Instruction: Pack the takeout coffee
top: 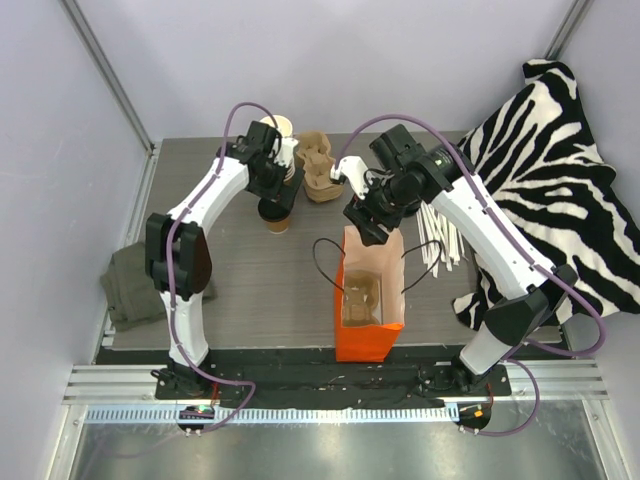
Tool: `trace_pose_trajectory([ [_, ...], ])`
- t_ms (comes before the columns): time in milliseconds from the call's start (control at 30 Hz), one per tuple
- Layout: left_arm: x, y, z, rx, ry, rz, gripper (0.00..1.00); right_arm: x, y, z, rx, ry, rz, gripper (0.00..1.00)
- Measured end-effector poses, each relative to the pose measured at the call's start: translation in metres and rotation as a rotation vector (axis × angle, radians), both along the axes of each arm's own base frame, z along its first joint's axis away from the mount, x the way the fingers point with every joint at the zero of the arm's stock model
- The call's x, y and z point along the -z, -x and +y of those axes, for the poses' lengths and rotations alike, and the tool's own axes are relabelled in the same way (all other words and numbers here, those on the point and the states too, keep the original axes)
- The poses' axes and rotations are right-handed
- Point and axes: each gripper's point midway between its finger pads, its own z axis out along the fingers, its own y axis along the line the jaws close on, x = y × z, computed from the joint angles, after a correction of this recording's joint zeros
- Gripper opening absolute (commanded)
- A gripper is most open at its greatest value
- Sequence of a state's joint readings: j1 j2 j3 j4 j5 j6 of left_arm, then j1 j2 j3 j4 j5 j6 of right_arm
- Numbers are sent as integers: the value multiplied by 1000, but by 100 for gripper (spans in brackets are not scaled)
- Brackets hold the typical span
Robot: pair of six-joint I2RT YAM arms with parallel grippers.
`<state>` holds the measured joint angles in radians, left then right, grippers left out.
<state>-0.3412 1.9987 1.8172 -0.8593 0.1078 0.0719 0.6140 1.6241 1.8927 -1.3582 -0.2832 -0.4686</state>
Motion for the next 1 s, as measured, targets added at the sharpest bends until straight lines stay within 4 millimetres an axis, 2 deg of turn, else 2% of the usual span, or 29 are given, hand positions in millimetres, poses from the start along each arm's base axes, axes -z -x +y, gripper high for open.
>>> trace_pose_trajectory([
  [200,2,-3,-2,6,1,-8,100,8,3,-2,0,17,24,65],
  [1000,10,-6,-1,-1,20,-91,100,10,3,-4,5,15,34,65],
])
